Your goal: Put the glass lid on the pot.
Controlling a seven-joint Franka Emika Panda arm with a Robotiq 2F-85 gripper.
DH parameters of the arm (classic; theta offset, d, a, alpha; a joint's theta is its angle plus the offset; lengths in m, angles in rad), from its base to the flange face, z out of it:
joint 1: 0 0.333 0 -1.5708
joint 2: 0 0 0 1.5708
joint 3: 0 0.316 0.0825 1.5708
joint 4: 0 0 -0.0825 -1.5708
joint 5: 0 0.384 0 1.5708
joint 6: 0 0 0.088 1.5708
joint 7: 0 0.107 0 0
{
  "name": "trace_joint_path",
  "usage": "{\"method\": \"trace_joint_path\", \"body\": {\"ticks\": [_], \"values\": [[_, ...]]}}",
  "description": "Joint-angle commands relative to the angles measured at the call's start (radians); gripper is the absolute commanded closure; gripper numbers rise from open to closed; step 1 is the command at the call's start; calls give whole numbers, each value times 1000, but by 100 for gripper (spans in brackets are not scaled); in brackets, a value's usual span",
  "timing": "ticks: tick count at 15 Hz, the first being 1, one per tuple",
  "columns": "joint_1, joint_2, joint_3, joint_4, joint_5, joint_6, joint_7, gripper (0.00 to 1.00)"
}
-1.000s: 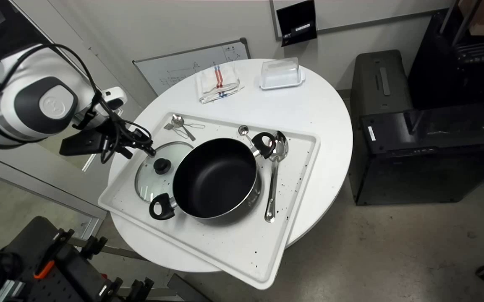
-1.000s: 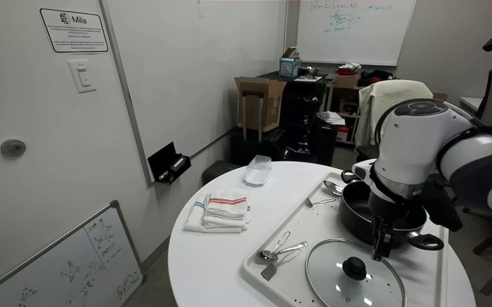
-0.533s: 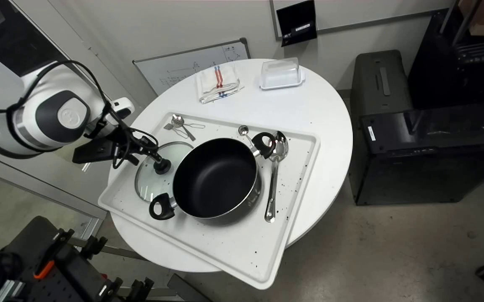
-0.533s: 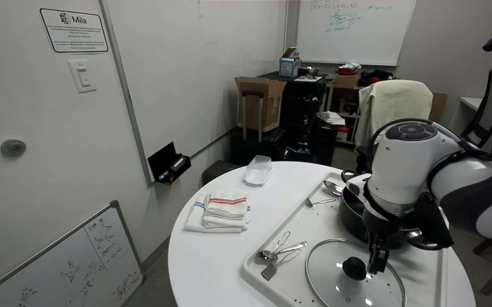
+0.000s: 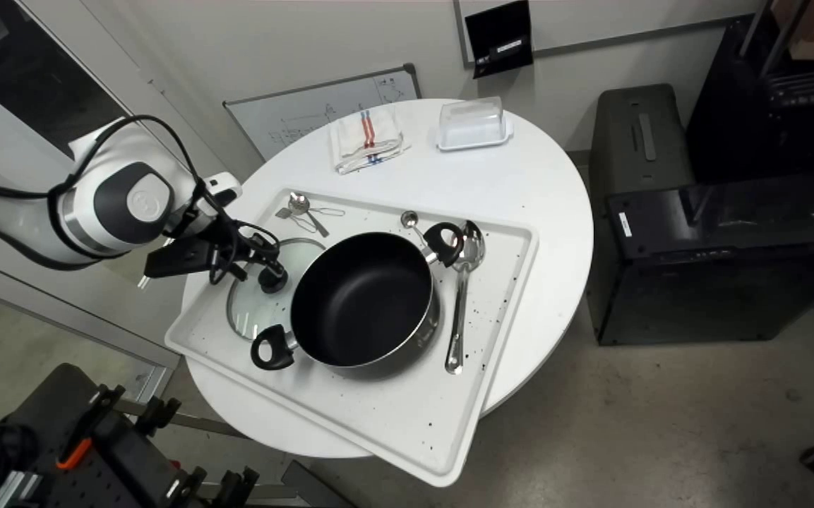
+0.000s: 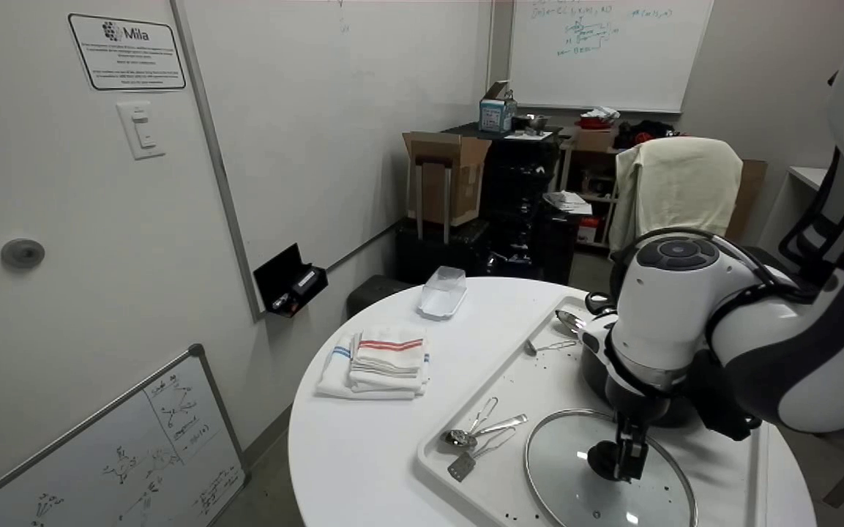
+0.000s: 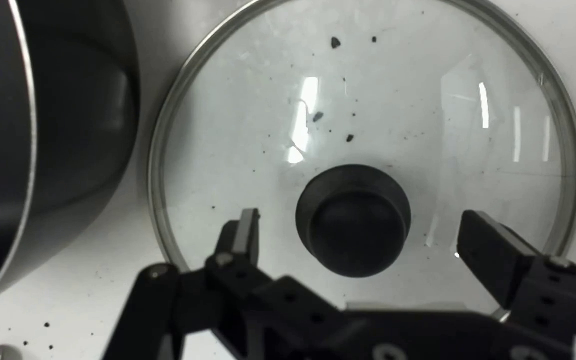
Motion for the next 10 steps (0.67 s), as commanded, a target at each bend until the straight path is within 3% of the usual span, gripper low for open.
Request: {"method": "trace_joint_path", "body": {"ticks": [1,10], "values": [[-7,42,11,48,28,11,-32,0],[-18,78,23,94,45,-8,-34,0]]}}
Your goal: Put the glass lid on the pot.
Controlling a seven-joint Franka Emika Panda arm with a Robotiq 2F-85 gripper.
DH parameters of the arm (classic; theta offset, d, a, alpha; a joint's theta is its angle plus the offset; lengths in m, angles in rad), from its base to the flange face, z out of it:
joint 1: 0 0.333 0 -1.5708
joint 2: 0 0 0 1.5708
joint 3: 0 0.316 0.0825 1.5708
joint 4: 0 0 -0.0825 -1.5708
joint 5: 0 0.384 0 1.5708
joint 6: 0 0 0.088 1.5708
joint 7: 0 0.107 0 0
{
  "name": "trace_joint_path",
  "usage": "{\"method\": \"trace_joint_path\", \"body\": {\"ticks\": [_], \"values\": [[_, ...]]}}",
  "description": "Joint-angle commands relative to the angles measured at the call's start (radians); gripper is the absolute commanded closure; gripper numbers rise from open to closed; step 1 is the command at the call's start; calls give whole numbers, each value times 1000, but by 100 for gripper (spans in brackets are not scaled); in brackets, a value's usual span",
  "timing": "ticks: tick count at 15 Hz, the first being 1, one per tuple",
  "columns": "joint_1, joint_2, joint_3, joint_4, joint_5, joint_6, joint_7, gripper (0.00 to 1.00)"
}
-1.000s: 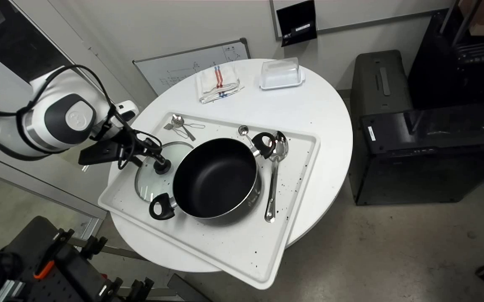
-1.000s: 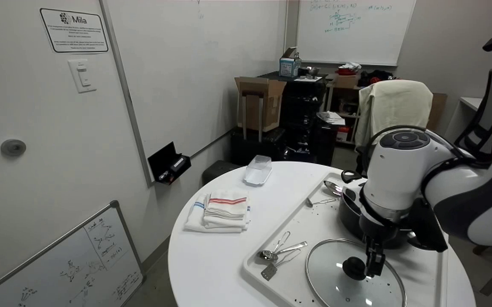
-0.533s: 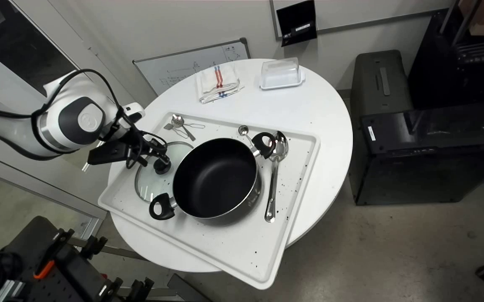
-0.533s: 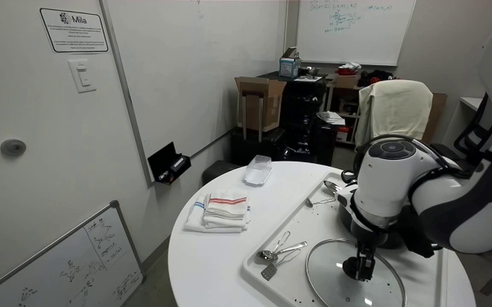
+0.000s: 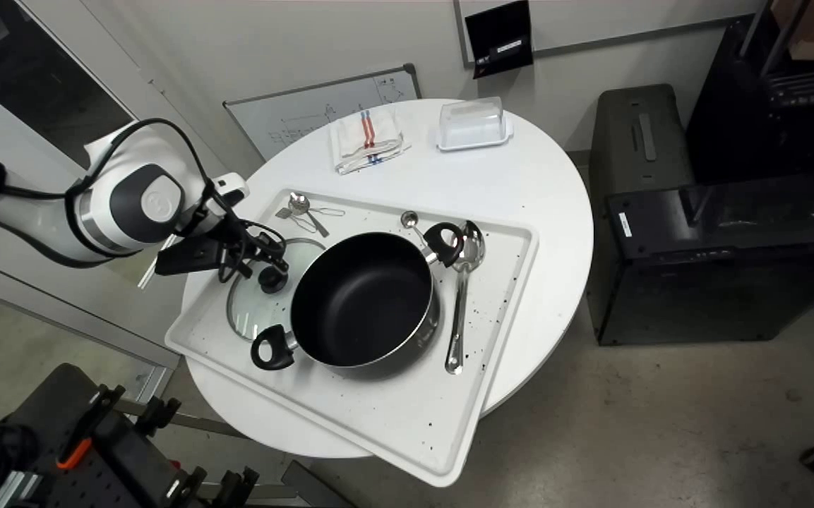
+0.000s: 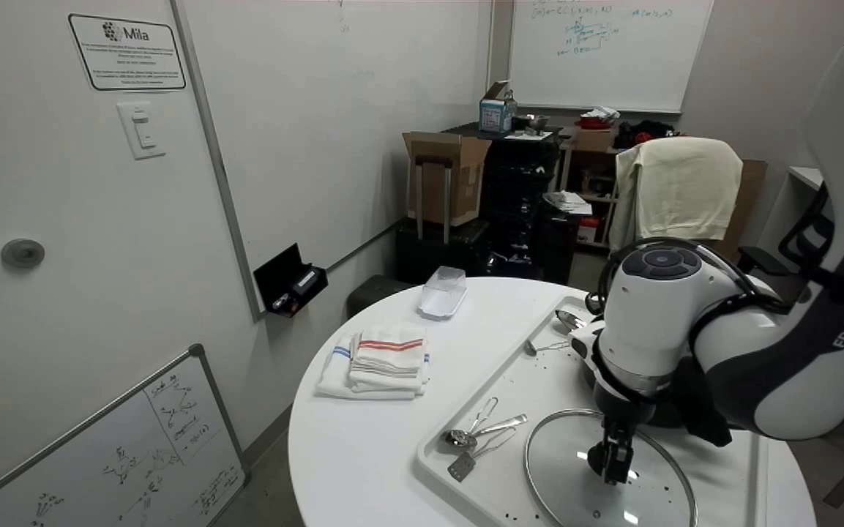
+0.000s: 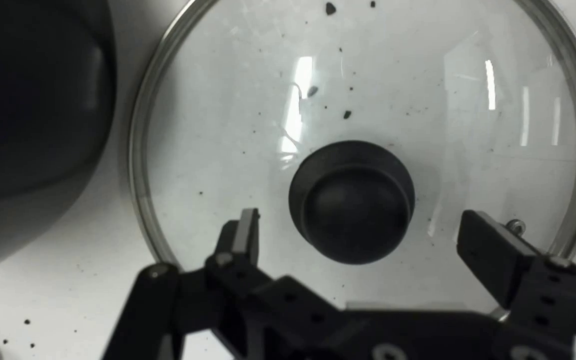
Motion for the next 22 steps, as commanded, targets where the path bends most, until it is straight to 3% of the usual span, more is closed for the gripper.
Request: {"method": "trace_joint_path", "body": {"ticks": [1,2,3,10,22], "values": [[-13,29,12,37,33,-8,-34,0],[-14,32,13,41,35,-9,-35,9],[-15,33,13,43,36,-10,-35,26],[-14,32,13,47,38,-7,-33,76],[-73,-113,76,-39,46,-33,-68,76]]}}
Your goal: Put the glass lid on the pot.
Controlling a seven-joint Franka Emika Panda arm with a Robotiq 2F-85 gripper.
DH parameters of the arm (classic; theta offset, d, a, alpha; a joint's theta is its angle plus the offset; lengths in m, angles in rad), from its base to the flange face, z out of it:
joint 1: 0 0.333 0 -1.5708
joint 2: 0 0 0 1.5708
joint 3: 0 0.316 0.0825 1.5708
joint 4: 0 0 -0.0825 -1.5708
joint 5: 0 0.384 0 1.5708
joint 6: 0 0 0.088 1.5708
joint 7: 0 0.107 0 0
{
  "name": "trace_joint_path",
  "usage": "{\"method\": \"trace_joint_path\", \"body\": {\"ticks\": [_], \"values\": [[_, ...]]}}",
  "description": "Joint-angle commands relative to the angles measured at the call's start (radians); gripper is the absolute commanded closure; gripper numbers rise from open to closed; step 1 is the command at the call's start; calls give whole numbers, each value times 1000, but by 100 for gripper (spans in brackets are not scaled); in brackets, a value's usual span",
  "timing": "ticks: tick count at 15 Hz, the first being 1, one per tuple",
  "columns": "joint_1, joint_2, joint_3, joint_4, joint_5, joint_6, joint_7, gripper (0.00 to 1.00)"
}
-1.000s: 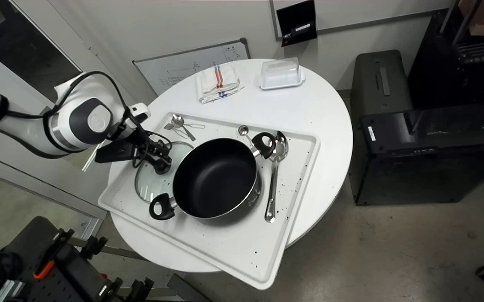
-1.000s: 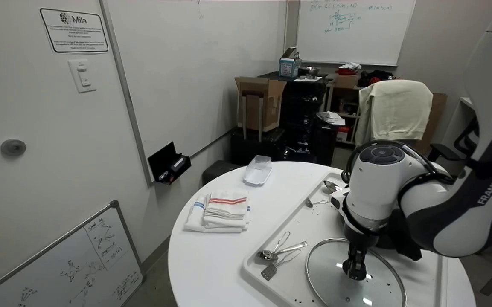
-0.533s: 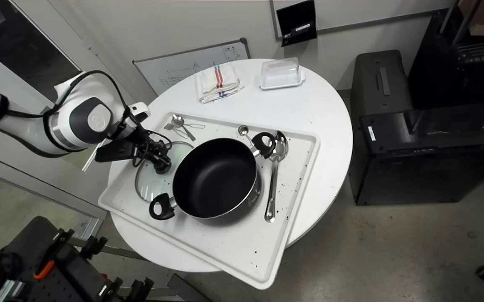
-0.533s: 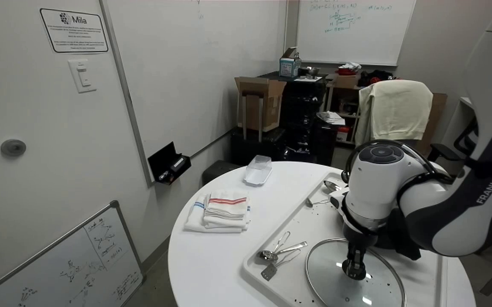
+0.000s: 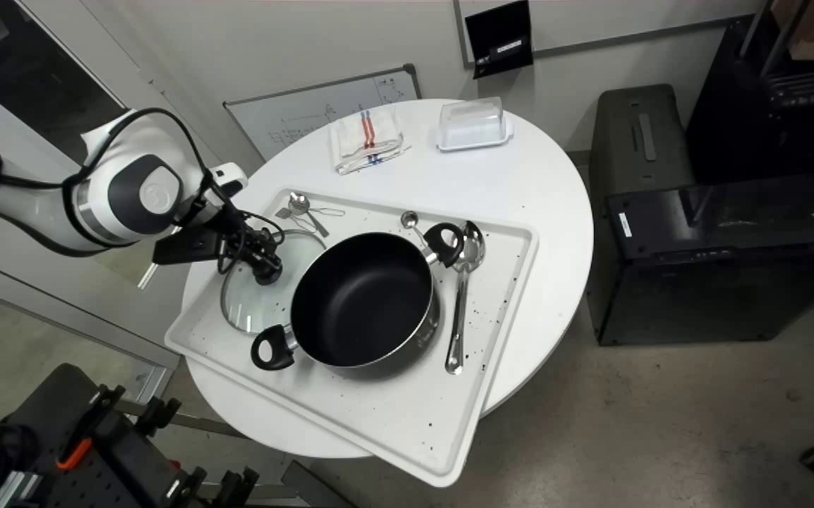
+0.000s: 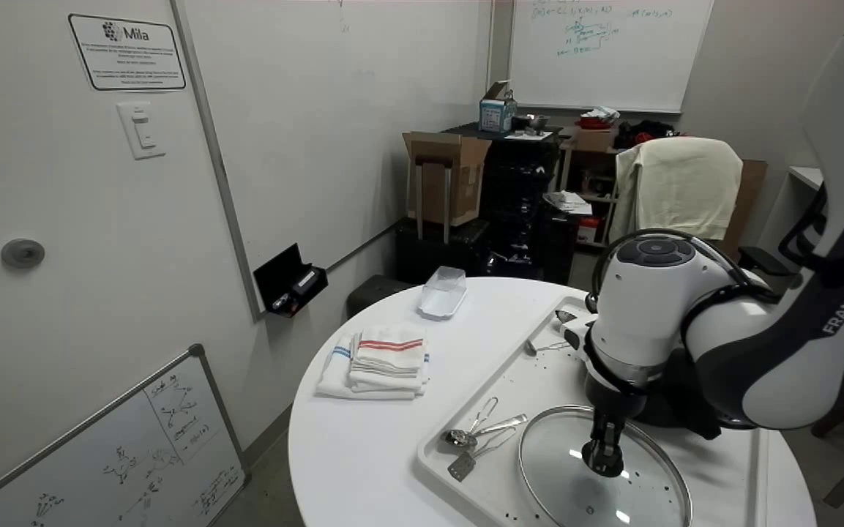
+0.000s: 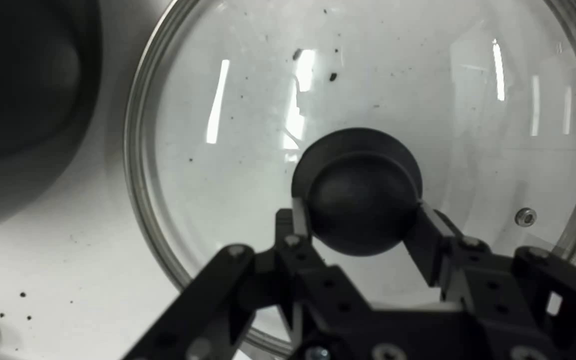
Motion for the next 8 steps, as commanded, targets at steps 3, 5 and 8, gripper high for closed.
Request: {"method": "trace_joint_path", "body": {"ticks": [3,5,8], "values": [[-59,-156,63,-86,42,-52,-83,76],[-75,-203,81,-112,48,-73,-101,76],[-93,-281,105,-149,57,-120,-123,76]]}}
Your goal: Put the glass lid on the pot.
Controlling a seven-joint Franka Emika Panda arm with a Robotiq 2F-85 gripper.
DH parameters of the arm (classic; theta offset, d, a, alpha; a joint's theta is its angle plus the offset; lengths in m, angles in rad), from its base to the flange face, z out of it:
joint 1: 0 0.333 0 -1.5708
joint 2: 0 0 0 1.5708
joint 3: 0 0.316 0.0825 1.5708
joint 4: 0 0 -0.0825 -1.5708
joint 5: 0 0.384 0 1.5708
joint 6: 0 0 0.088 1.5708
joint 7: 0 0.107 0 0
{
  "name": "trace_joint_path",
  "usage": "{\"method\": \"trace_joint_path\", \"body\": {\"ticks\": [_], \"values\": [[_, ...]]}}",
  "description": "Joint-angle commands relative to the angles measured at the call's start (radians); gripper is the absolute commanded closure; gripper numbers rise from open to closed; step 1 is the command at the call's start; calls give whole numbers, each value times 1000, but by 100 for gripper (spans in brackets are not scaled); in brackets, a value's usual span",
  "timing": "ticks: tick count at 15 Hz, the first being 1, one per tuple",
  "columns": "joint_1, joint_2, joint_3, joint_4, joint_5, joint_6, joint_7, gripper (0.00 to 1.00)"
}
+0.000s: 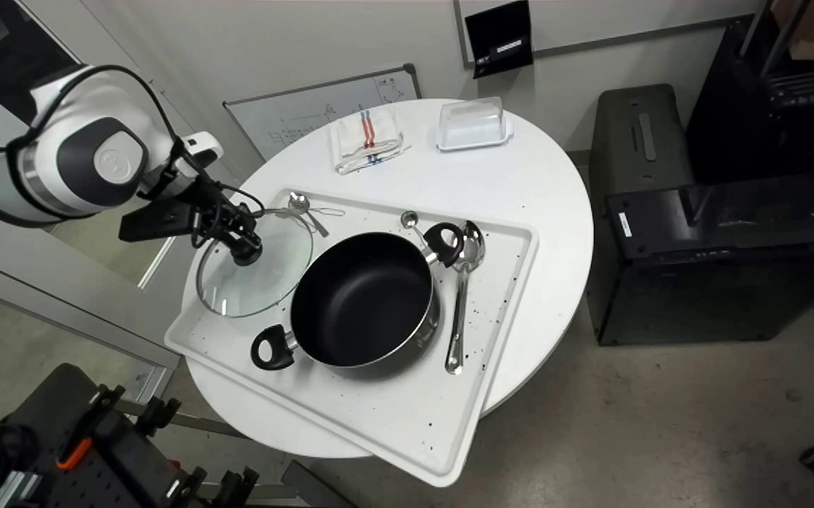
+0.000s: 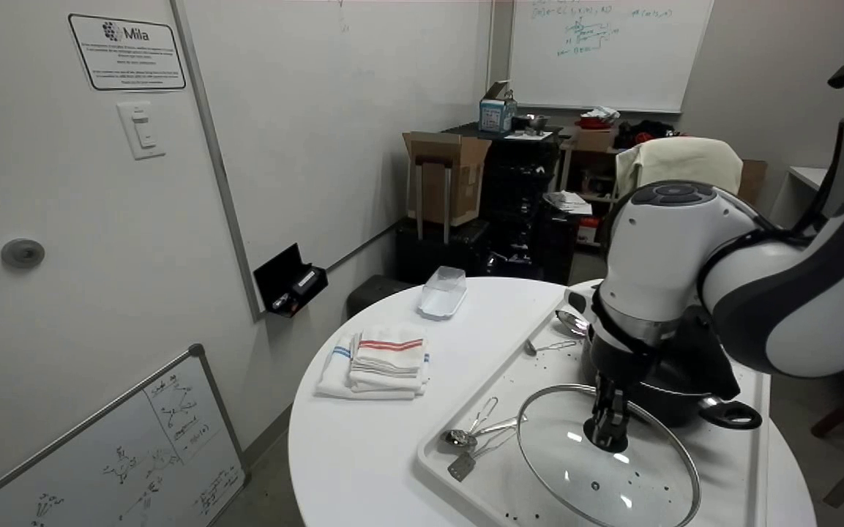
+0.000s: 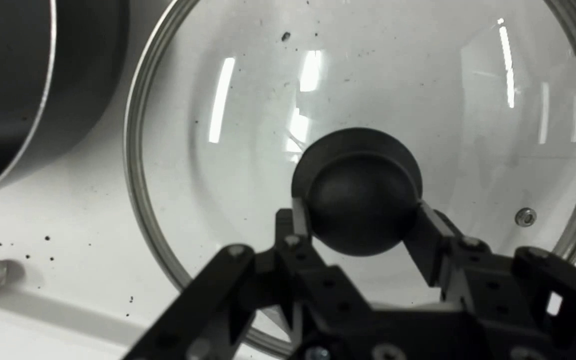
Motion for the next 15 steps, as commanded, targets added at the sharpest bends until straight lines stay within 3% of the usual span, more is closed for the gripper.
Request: {"method": "trace_joint_path", "body": {"ticks": [1,5,9,15], "values": [[-36,-139,43,-80,34,-67,-58,76],[-37,-236,46,-126,27,-114,-61,76],[-12,-314,-7,-169,-38,-141,-24,76],[-46,-378,-68,-219,-79,-139,-8,76]]}}
